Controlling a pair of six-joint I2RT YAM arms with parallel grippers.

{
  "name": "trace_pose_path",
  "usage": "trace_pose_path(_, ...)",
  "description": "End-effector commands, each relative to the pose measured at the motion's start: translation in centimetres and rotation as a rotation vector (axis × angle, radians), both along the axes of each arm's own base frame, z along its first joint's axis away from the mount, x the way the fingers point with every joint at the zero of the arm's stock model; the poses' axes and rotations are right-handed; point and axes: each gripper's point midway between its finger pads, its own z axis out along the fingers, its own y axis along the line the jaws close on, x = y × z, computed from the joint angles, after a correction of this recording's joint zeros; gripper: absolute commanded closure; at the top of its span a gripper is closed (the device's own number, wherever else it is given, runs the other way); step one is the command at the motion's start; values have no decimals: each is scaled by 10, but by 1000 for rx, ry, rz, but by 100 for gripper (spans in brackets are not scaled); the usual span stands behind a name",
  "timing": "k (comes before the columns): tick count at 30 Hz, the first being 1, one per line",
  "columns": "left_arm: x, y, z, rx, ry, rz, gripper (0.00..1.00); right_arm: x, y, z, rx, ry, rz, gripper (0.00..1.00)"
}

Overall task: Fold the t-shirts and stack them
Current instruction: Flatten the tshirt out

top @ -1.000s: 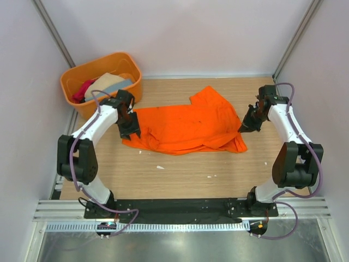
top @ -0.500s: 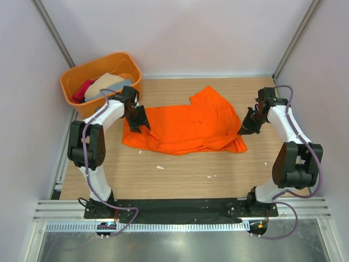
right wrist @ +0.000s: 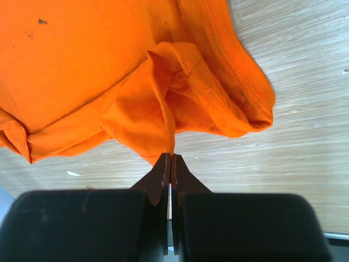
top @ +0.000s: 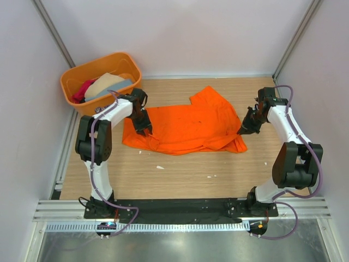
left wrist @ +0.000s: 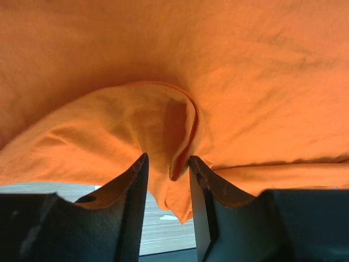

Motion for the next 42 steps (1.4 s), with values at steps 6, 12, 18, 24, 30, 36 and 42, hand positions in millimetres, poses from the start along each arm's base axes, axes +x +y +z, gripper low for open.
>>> trace_pose_path(6,18,-4,11,9,-43,2,69,9,1,14,0,-60,7,99)
trace_pose_path(12,19,-8,13,-5,-55,-4,98,8,1,14,-1,-54,3,99)
trace_pose_path(18,13,2,38,28,-107,6,100,3,-5,17,-31,-32,-22,99)
trace_pose_path(24,-25,16,75,28,-140,24,100,-20,-13,29,-84,9,-70,99)
trace_pose_path(30,-94,42,100,48,-116,60,100,-70,-25,43,-163,111,-129,99)
trace_pose_path(36,-161,73,112,76,-100,122,100,-129,-20,54,-162,195,-131,99)
trace_pose_path(42,-207,102,119,128,-87,200,100,-171,-12,54,-136,217,-112,99)
